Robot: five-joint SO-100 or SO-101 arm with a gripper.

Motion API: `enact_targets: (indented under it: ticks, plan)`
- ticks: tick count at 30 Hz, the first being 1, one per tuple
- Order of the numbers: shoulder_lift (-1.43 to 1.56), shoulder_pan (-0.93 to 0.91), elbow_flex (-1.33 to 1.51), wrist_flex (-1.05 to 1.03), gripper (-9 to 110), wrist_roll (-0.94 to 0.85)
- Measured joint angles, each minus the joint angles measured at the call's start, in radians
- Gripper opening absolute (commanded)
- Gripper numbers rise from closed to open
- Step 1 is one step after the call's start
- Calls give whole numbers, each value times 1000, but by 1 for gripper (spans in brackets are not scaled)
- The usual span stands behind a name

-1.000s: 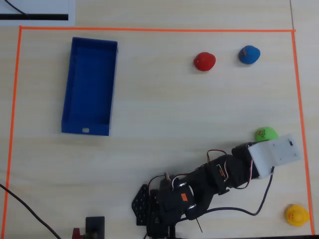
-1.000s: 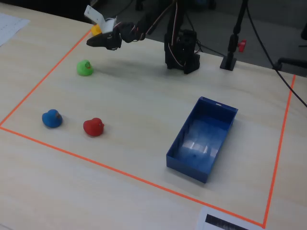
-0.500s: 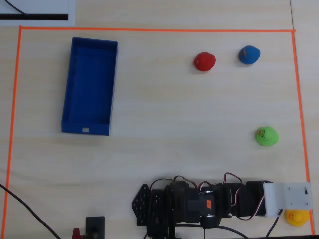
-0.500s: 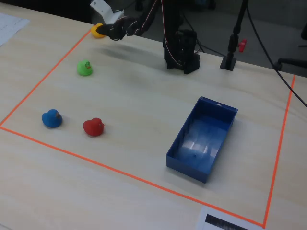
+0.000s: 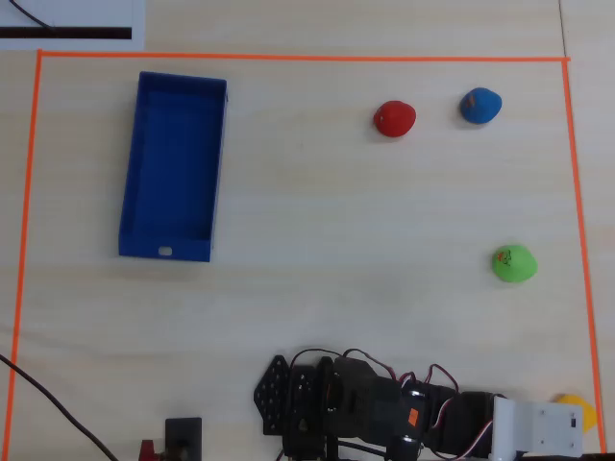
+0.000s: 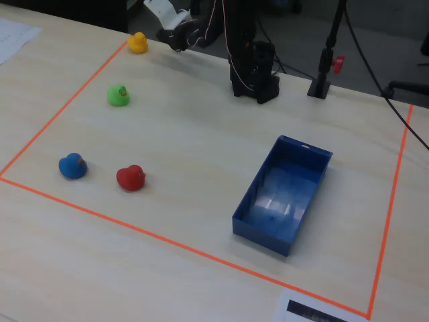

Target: Grasp yellow duck and put it into box.

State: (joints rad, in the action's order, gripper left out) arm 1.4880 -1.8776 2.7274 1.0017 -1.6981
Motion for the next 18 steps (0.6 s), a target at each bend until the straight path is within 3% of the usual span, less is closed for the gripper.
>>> enact_targets:
  ticks: [8, 18]
  plan:
    - [-71, -9, -67, -49, 18, -46]
    - [-235, 28, -252, -26, 23, -18]
